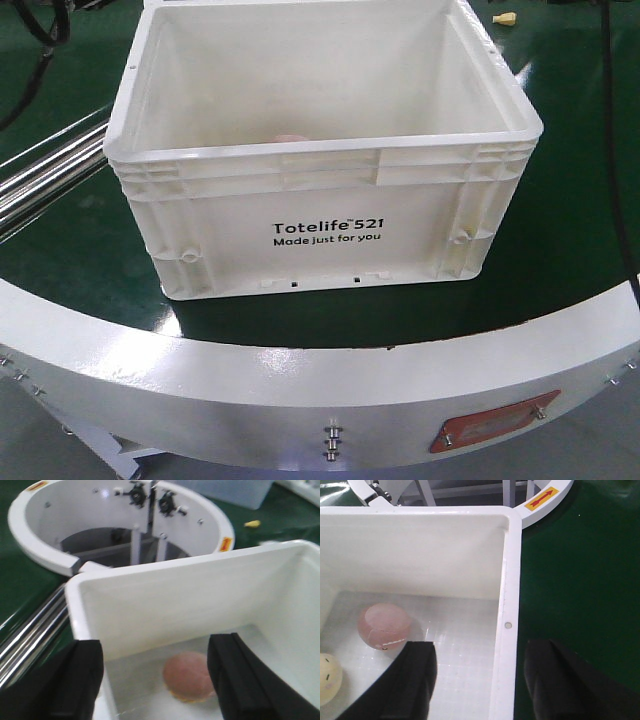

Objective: Place moving items into box and shelve
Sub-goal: 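Move both grippers down onto opposite rims of the tote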

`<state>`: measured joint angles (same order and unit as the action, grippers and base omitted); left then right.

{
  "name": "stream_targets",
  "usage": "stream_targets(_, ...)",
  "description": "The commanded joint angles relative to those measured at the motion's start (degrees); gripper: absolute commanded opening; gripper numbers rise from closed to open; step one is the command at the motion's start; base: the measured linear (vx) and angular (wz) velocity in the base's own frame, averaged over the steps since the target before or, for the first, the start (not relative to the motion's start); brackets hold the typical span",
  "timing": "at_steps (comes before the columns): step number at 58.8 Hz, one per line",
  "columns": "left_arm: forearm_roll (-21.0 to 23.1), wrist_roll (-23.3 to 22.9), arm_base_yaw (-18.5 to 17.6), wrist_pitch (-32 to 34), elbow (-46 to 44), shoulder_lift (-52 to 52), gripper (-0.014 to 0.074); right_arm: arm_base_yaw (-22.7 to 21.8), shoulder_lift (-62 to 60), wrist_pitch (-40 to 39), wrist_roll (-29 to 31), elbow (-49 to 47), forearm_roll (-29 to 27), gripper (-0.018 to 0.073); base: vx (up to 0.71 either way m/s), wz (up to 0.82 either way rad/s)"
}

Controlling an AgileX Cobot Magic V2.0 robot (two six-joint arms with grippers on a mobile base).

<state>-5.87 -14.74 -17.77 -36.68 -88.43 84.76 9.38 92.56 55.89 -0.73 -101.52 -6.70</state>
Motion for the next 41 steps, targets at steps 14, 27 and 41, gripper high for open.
stream_targets(14, -1.14, -5.94, -0.04, -7.25, -8.78, 3.83, 0.0543, -0.11, 3.11, 4.19, -1.94, -3.75, 0.79, 0.0446, 0.0, 0.0)
stream_targets(27, -0.92, -5.69, -0.04, -12.69, -9.23, 6.82, 0.0543, -0.11, 8.32, 13.77, -1.91, -16.7, 2.74, 0.0442, 0.0, 0.0)
stream_targets(41, -1.91, -5.69, -0.04, -13.36, -11.12, 7.47, 0.0543, -0.11, 10.01, 16.74, -3.04, -20.09, 3.84, 0.0414, 0.0, 0.0)
